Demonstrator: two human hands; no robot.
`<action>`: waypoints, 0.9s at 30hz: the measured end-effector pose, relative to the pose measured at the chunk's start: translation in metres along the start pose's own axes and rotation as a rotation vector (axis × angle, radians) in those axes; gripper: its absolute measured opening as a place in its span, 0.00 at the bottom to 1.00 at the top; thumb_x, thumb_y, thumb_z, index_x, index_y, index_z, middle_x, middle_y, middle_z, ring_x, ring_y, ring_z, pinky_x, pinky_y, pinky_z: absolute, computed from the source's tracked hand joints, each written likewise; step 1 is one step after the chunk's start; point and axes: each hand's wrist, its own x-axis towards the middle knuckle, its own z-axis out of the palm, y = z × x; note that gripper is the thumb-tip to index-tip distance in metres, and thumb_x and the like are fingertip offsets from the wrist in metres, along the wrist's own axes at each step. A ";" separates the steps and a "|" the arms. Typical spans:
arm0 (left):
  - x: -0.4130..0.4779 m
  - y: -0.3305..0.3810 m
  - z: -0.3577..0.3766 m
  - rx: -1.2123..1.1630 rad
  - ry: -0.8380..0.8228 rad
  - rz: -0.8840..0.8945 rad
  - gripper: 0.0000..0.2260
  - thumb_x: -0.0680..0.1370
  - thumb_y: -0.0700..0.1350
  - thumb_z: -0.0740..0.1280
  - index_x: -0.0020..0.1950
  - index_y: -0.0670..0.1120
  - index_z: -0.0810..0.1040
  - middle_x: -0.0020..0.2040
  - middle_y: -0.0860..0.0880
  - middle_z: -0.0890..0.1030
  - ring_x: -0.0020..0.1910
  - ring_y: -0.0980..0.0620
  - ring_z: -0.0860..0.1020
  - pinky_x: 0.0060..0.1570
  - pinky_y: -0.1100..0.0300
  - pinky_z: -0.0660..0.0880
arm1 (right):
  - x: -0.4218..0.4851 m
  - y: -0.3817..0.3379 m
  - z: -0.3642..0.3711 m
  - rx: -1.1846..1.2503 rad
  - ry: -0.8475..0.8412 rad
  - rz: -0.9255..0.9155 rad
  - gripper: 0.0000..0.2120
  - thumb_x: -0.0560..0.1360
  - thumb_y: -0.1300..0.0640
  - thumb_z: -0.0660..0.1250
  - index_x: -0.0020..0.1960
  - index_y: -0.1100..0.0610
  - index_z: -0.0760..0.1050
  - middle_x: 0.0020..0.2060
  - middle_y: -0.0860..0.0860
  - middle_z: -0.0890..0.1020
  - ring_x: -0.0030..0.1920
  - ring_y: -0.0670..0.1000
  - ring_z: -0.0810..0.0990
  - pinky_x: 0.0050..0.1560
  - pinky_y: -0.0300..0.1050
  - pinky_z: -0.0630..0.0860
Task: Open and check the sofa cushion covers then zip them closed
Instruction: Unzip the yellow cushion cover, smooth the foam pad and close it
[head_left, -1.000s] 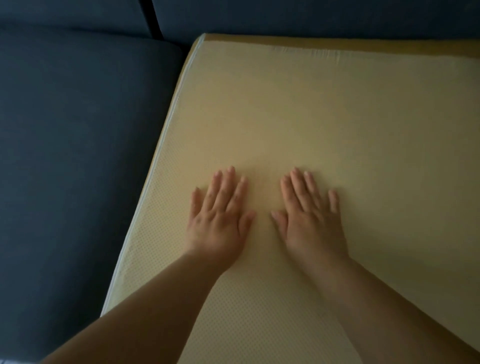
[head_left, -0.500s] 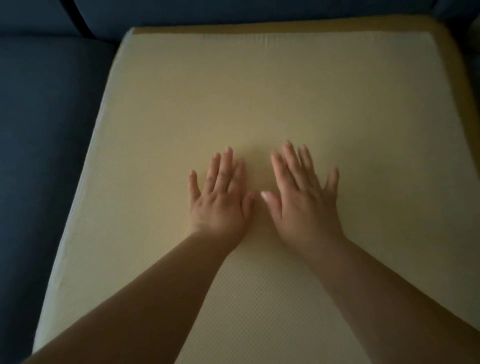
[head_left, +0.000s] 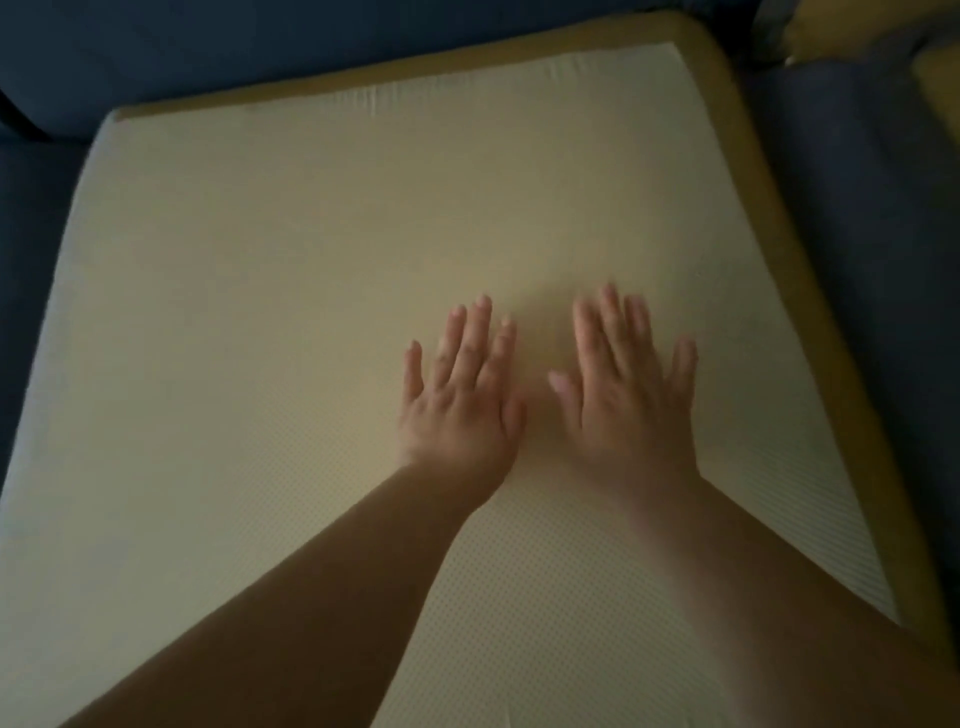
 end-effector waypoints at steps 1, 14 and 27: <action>0.000 0.008 0.007 0.031 -0.059 -0.013 0.29 0.78 0.59 0.40 0.79 0.54 0.42 0.77 0.56 0.35 0.74 0.56 0.31 0.73 0.46 0.34 | -0.007 0.012 0.004 -0.004 -0.072 -0.003 0.31 0.79 0.42 0.48 0.78 0.56 0.59 0.79 0.52 0.56 0.78 0.55 0.55 0.71 0.72 0.54; 0.012 0.106 0.047 0.064 -0.091 0.077 0.27 0.81 0.59 0.42 0.78 0.54 0.42 0.78 0.55 0.37 0.75 0.56 0.32 0.73 0.48 0.33 | -0.033 0.105 0.009 0.001 -0.100 0.100 0.30 0.80 0.44 0.48 0.78 0.55 0.58 0.78 0.54 0.58 0.78 0.56 0.54 0.73 0.66 0.52; 0.012 0.112 0.040 0.137 -0.105 0.039 0.29 0.79 0.60 0.38 0.79 0.54 0.41 0.78 0.55 0.36 0.75 0.56 0.33 0.74 0.47 0.35 | -0.031 0.104 -0.004 0.093 -0.137 0.070 0.30 0.81 0.42 0.46 0.80 0.53 0.50 0.80 0.51 0.50 0.79 0.54 0.45 0.75 0.63 0.43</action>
